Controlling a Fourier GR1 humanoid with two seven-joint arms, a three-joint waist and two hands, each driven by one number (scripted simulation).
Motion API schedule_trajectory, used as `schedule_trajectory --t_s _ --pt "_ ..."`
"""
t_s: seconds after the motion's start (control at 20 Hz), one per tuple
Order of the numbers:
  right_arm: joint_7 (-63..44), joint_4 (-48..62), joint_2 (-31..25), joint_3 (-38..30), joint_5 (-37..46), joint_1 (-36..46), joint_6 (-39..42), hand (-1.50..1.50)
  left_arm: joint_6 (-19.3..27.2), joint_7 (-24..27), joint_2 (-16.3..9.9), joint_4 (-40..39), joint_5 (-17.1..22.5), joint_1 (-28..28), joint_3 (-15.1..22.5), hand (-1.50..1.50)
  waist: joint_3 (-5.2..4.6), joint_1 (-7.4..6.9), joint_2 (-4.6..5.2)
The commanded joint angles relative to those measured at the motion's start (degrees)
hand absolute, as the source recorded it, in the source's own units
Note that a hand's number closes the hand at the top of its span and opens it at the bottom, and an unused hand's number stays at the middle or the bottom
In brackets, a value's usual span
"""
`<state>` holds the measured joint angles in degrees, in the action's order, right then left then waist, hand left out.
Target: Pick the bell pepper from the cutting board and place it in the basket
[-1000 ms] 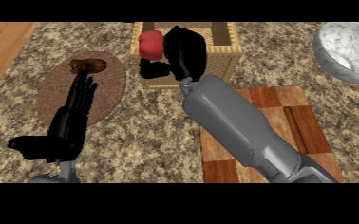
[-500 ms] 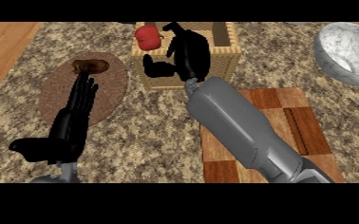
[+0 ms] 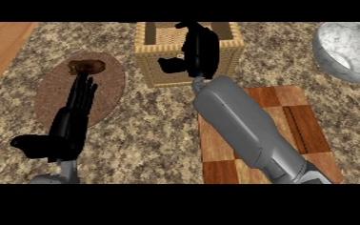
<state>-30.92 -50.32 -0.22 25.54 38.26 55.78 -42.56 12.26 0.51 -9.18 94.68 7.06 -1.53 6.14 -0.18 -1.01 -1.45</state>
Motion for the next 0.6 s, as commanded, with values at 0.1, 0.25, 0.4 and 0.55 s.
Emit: schedule_trajectory --t_s 0.1,0.25,0.4,0.55 --pt "-3.81 -2.45 -4.32 -1.77 4.9 -3.69 -1.11 -1.5 0.88 -4.87 -0.59 2.99 -0.07 -2.29 -1.06 0.0 0.19 1.42 1.19" --pt "-8.51 -11.0 -8.7 -3.36 6.51 -5.62 1.59 -1.5 -1.14 0.3 -1.39 1.65 1.11 2.2 -2.86 0.0 0.16 2.03 0.92" --pt "-11.74 -17.59 -9.66 -7.18 5.7 -7.24 0.65 -1.5 0.74 0.33 1.23 -0.04 -1.22 0.98 -0.38 0.0 0.18 2.12 1.0" --pt "-10.19 -25.03 -12.61 -9.53 3.48 -12.33 2.62 -1.5 -0.39 2.31 1.53 1.38 -1.43 4.45 0.48 0.0 0.18 1.58 1.16"
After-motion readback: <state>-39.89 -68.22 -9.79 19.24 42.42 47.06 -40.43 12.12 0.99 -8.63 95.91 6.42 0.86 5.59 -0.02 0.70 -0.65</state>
